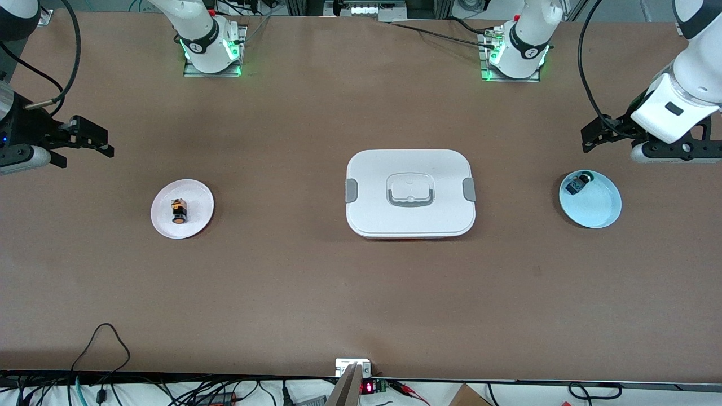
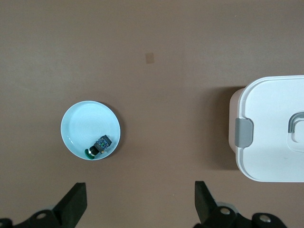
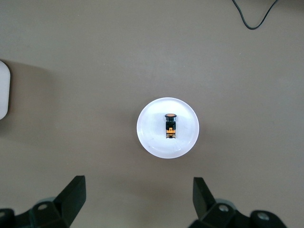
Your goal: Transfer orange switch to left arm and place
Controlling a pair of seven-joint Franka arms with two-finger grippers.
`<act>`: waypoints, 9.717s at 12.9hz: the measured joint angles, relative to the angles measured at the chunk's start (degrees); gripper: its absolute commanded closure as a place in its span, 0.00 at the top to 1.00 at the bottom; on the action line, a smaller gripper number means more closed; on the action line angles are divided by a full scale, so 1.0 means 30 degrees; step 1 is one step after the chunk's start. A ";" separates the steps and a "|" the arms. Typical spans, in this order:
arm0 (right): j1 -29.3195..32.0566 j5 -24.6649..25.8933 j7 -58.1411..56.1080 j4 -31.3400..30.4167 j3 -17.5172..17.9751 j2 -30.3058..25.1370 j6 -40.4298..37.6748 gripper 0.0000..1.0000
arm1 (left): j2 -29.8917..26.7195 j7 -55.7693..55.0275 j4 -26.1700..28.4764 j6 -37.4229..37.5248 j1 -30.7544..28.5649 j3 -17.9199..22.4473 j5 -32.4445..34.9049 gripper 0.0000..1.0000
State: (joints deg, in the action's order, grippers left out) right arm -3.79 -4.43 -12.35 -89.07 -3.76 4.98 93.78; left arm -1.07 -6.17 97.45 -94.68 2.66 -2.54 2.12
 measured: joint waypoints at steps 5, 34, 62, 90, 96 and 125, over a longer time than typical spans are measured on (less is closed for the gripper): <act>0.0019 -0.0001 -0.0007 -0.0005 -0.0002 0.0038 -0.0043 1.00 | 0.0000 0.0000 0.0000 0.0001 0.0001 -0.0015 0.0000 1.00; 0.0335 0.1760 -2.7600 -0.7246 0.0295 0.6460 1.3016 1.00 | 0.0001 0.0000 -0.0011 0.0026 0.0013 -0.0086 0.0000 1.00; 0.1435 0.1825 -3.1533 -1.0337 0.1306 0.7057 1.7267 1.00 | 0.0001 -0.0001 -0.0011 0.0030 0.0013 -0.0085 0.0000 1.00; 0.1927 0.1574 -3.6013 -1.0024 0.1523 0.7657 1.5949 0.49 | 0.0001 -0.0001 -0.0011 0.0030 0.0013 -0.0085 0.0000 1.00; 0.1928 0.0501 -3.6359 -0.9946 0.1523 0.7650 1.5951 0.11 | 0.0001 -0.0001 -0.0011 0.0030 0.0013 -0.0085 0.0000 1.00; -0.1842 -2.3870 -1.8873 -0.2089 1.1841 0.6498 1.3950 0.05 | 0.1998 0.0064 0.0217 0.5094 -0.1412 0.0081 -1.5945 1.00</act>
State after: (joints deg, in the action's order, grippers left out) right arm -9.31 -76.04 -68.97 -95.34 31.76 24.48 135.63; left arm 4.92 -5.98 98.10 -79.40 -1.58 -2.29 -45.72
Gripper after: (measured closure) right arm 0.211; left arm 0.000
